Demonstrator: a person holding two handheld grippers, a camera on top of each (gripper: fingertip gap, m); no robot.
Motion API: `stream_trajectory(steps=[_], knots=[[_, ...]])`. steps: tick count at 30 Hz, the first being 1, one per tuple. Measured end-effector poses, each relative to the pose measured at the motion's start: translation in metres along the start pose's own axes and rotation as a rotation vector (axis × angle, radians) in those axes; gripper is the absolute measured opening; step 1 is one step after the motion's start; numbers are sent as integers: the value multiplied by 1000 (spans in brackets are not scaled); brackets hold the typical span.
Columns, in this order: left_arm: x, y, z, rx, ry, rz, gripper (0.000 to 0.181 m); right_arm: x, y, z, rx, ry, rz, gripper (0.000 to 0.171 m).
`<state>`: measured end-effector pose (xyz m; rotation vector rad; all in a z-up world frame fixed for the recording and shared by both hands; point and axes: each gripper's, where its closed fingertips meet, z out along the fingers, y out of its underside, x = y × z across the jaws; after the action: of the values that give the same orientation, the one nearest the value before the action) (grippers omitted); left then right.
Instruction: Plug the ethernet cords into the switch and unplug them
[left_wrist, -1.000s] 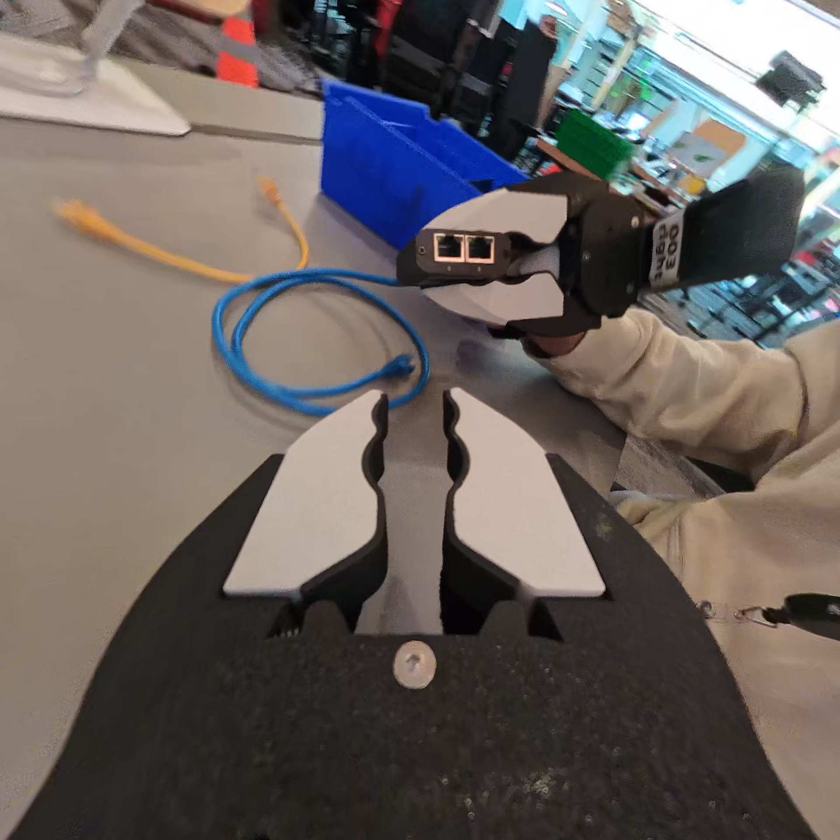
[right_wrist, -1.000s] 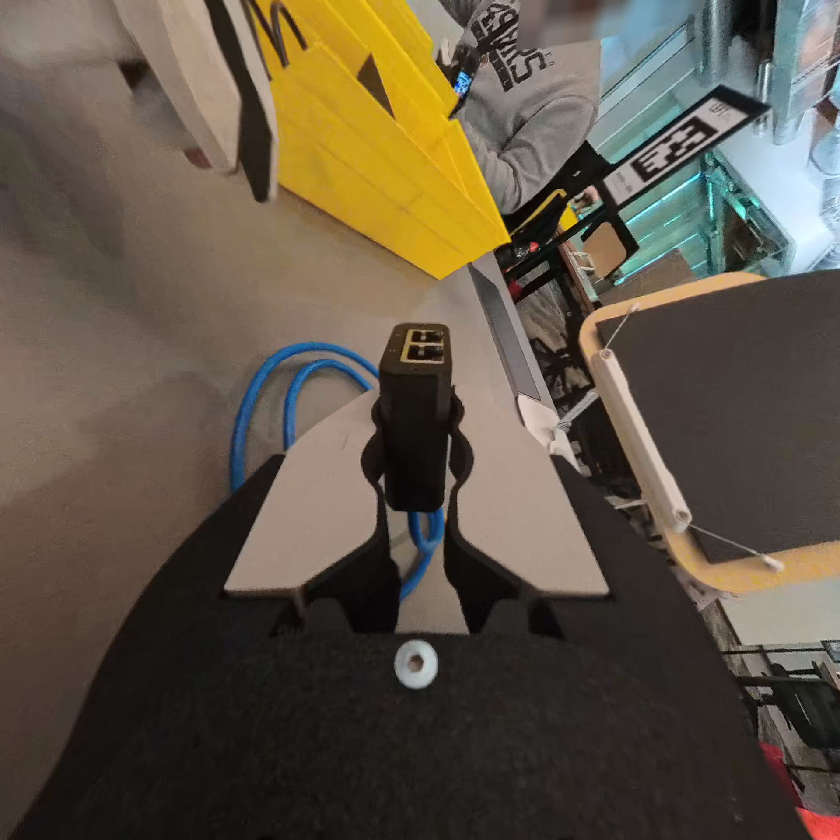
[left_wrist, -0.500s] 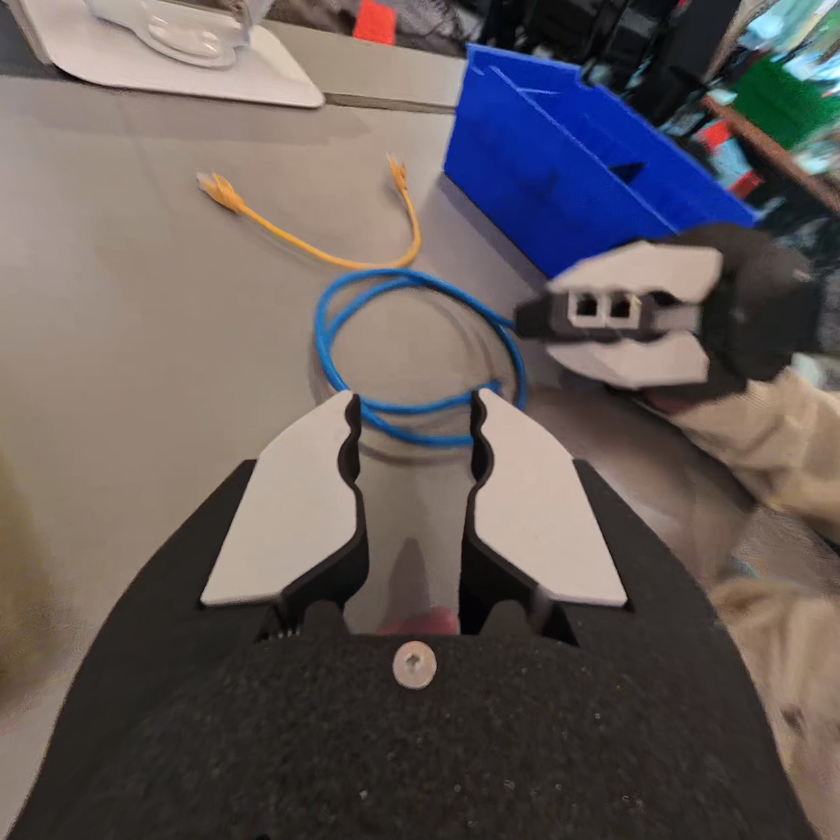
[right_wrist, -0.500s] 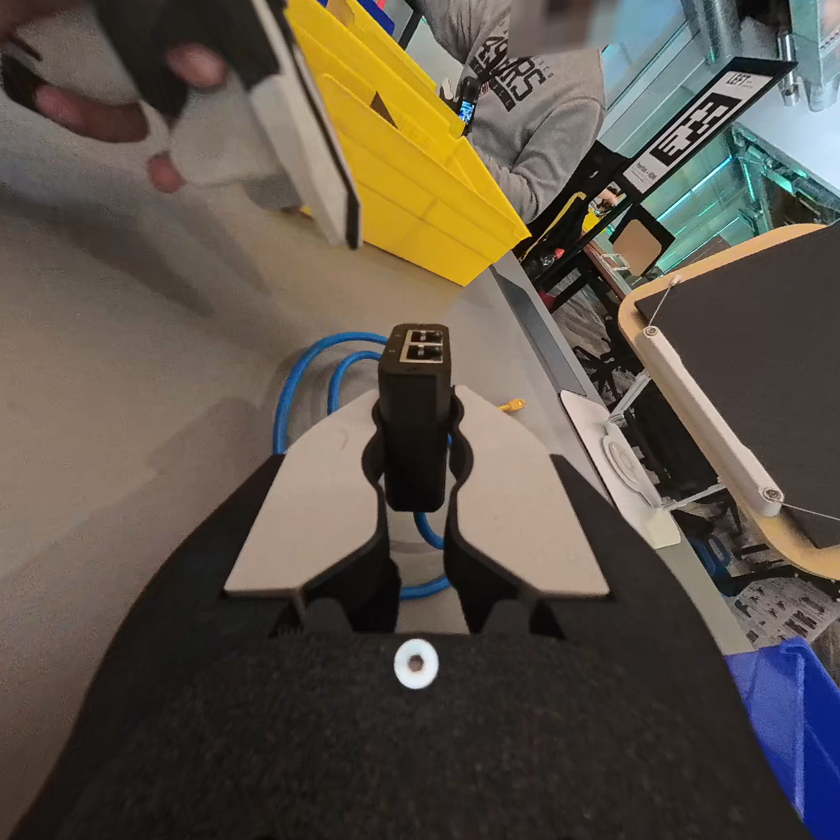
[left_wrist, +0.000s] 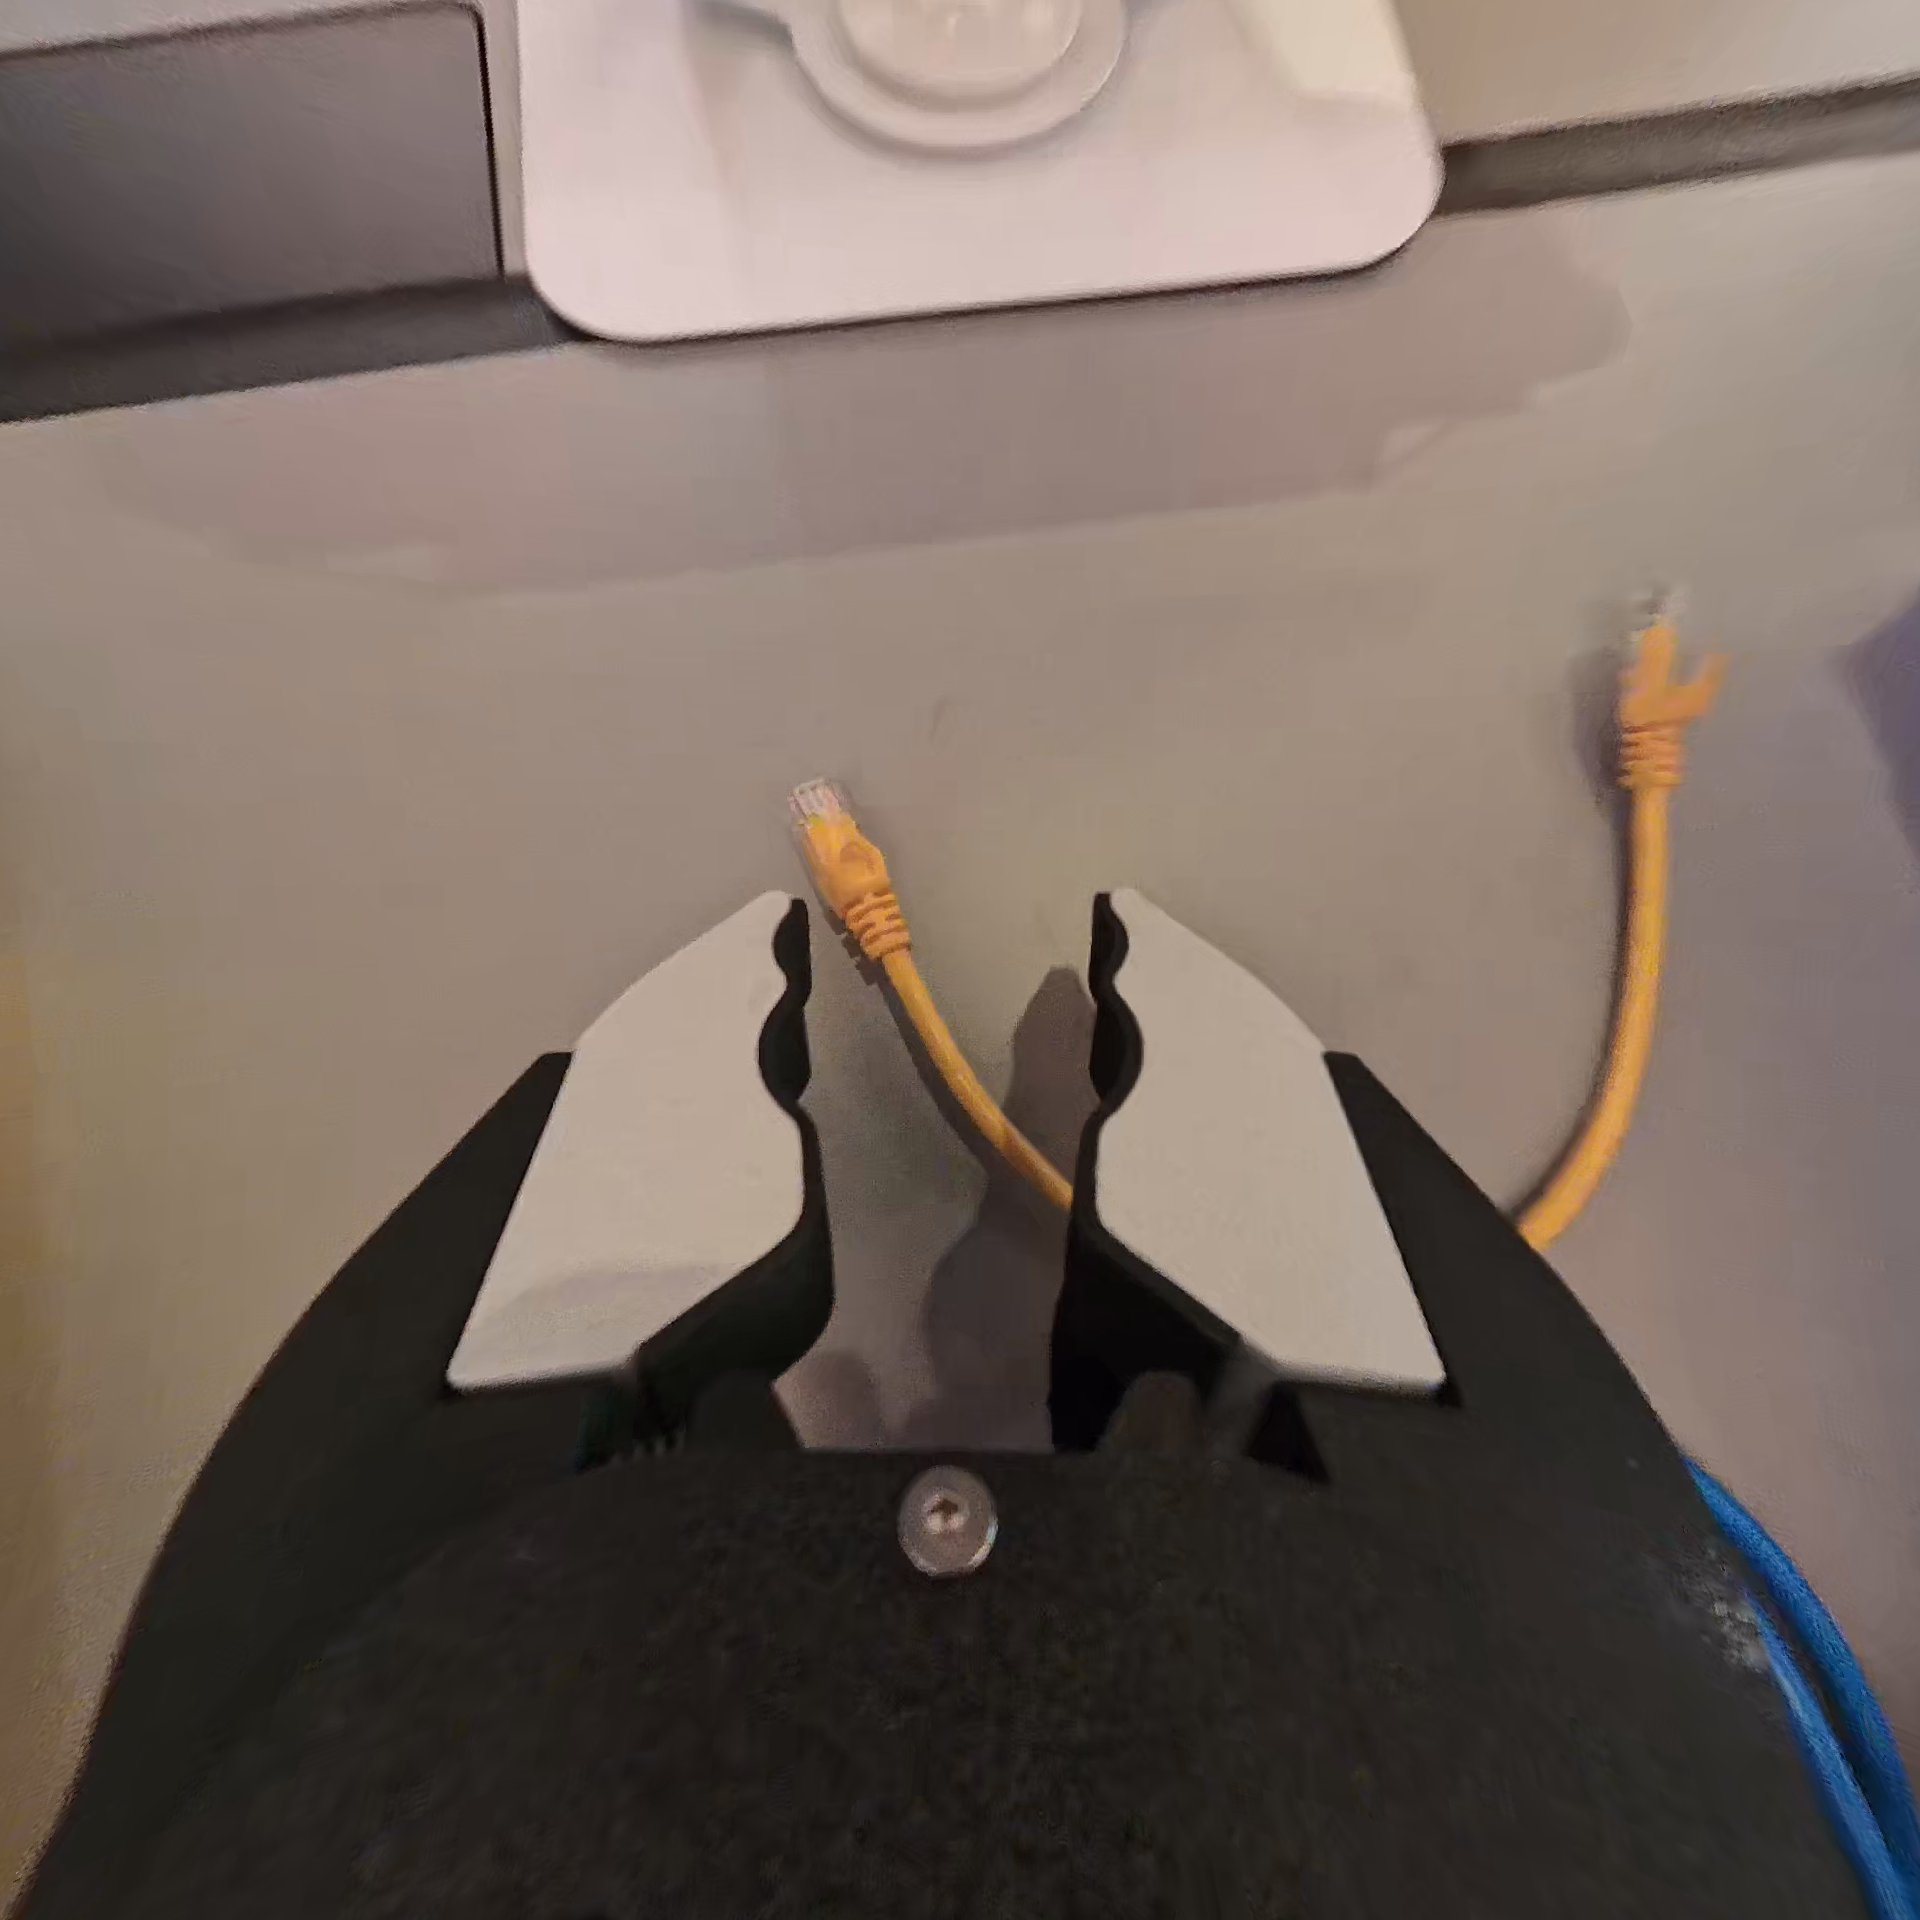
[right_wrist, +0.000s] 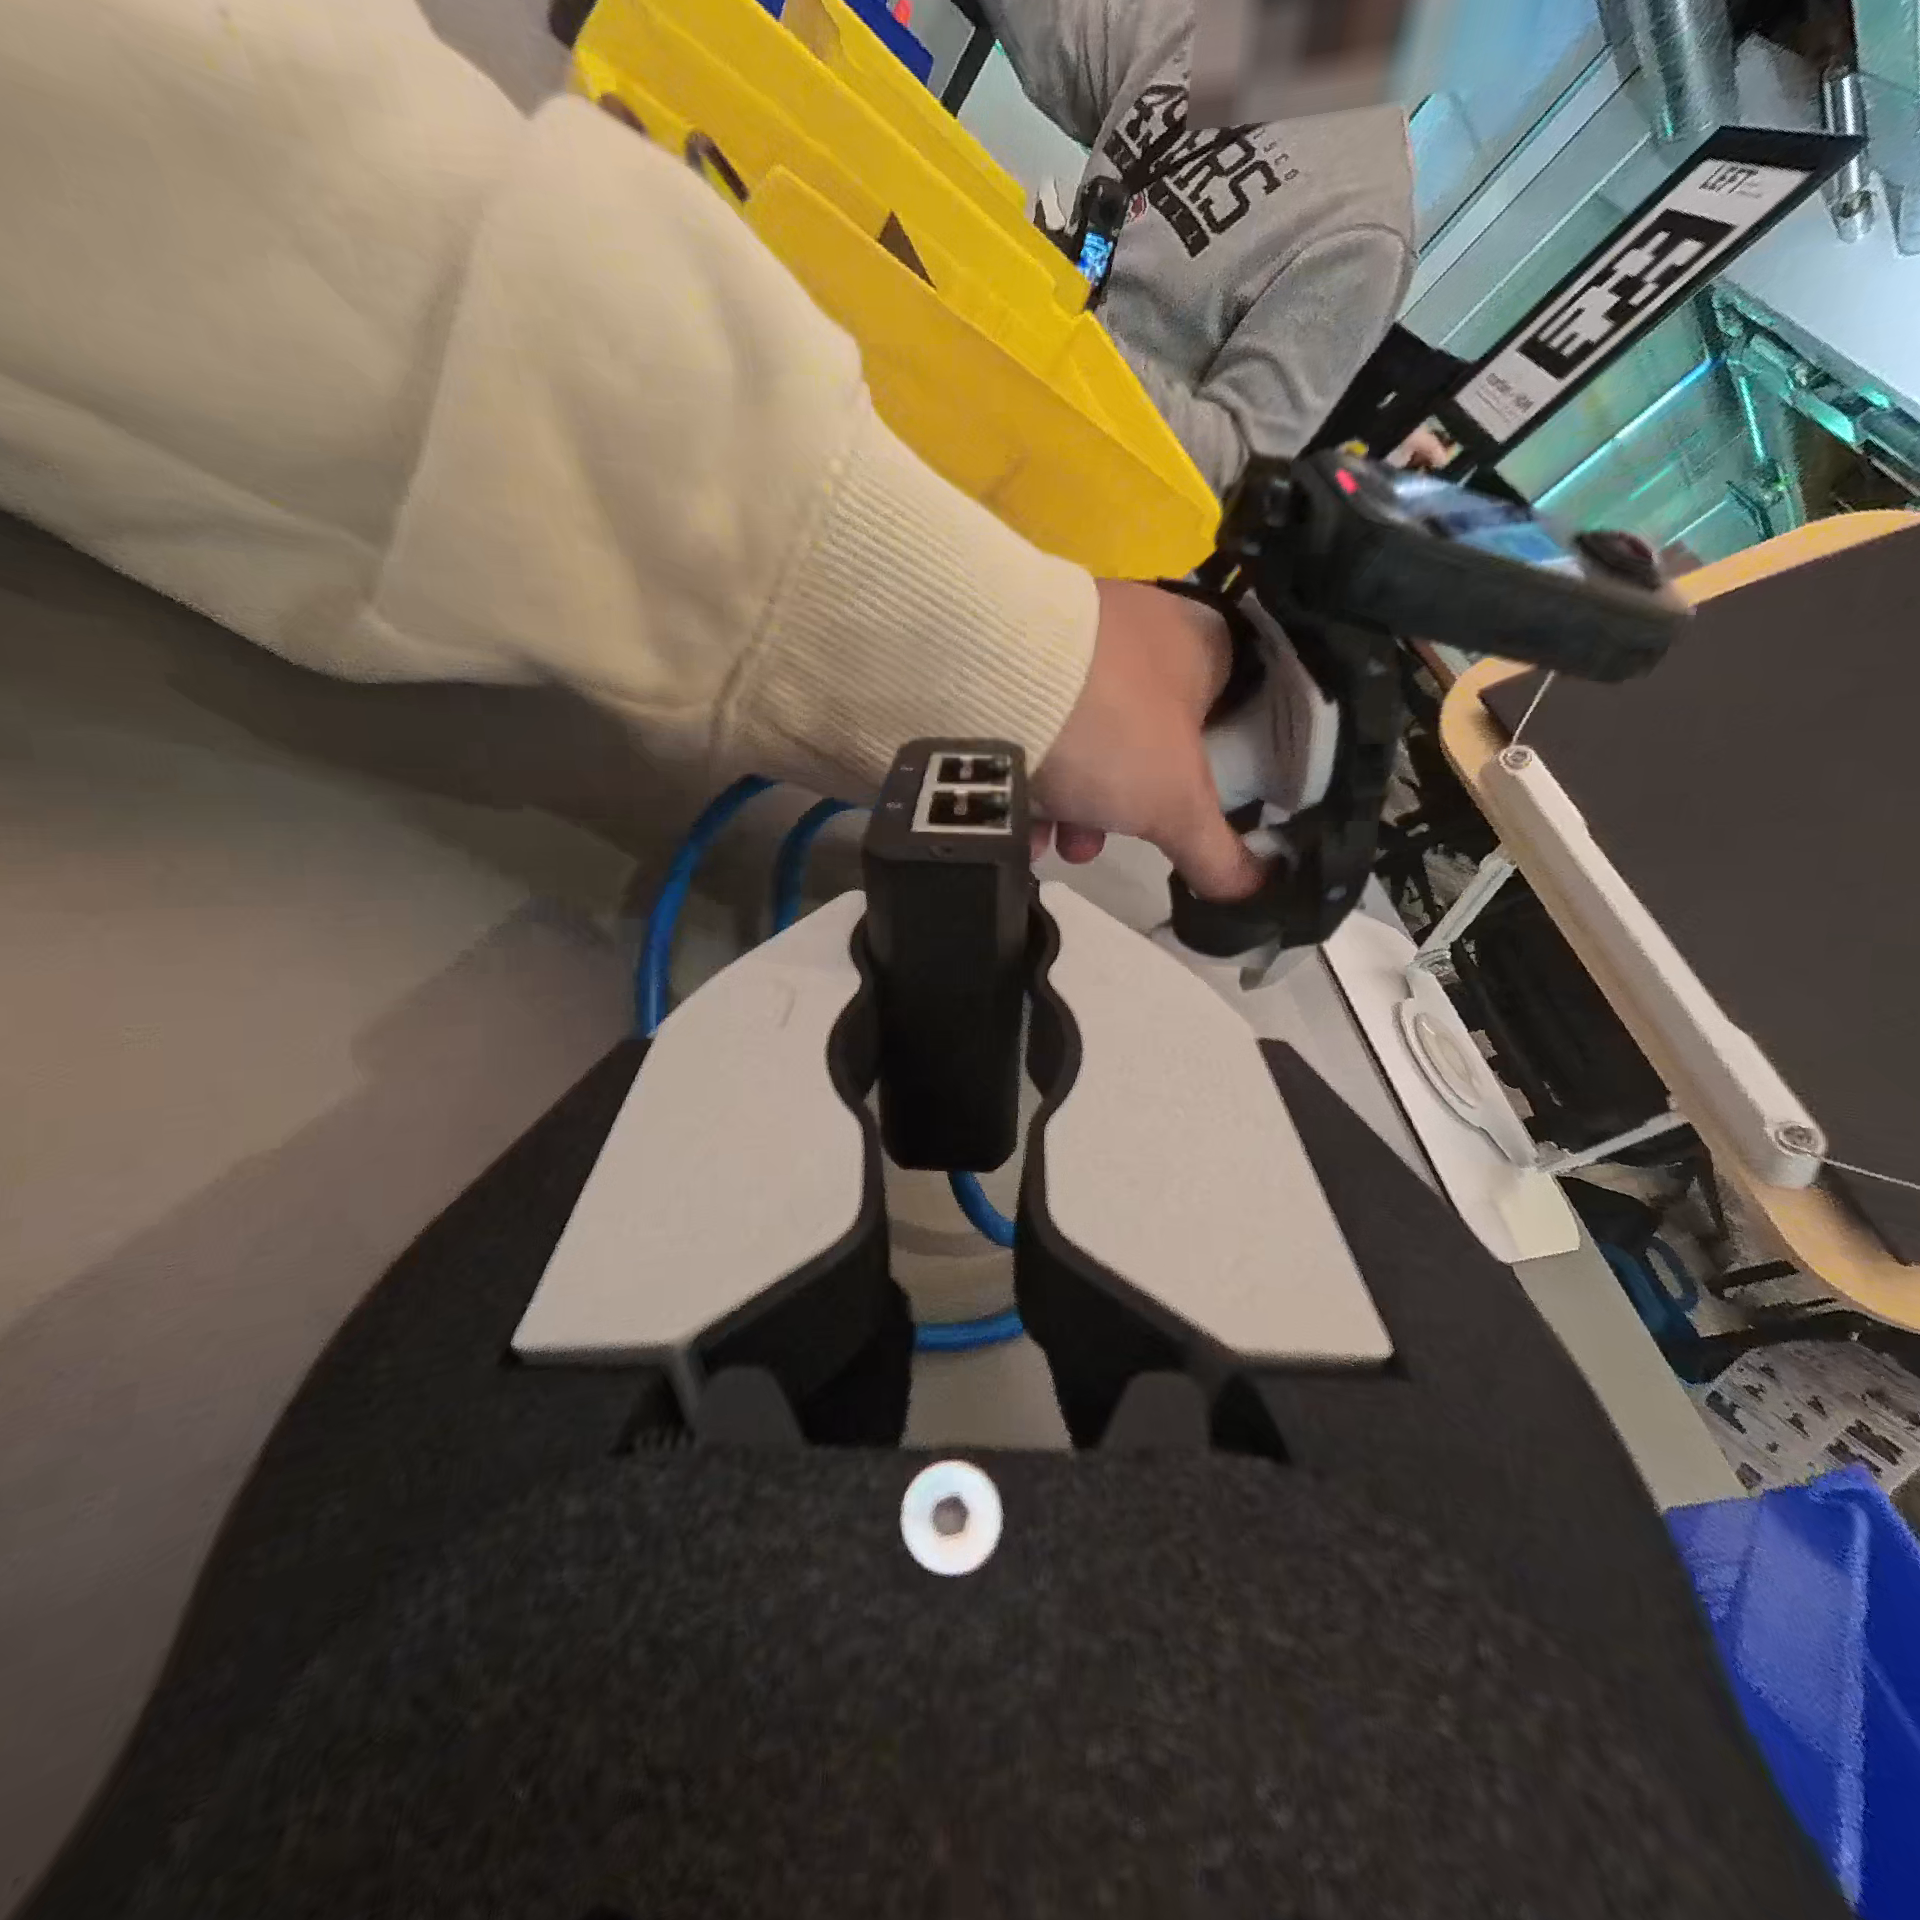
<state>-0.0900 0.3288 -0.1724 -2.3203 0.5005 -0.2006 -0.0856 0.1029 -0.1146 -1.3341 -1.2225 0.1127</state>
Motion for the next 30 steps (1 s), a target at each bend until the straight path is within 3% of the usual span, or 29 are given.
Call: stream_trajectory(steps=[5, 7, 10, 16, 19, 24, 27, 30], knots=[[-14, 8, 14, -30, -138, 9, 48, -4, -1, 2, -3, -14, -12, 24], [-13, 11, 17, -36, -116, -18, 43, -5, -1, 2, -6, -18, -11, 24], [-8, 12, 21, -38, -59, -15, 10, -4, -2, 2, 1, -20, 5, 24], [-12, -10, 19, -3, 40, 46, 10, -2, 0, 2, -3, -12, 13, 24], [-25, -57, -25, 127, 86, 105, 10, 0, 0, 2, -2, -6, 20, 24], [-59, -114, -159, 280, 177, 253, 10, 7, -2, 0, 11, 29, 24, 24], [-77, -100, -240, 245, 269, 316, 10, 11, -1, 0, 3, 59, -2, 23], [-87, -54, -295, 149, 342, 369, 10, 11, 2, 3, -24, 77, -30, 24]])
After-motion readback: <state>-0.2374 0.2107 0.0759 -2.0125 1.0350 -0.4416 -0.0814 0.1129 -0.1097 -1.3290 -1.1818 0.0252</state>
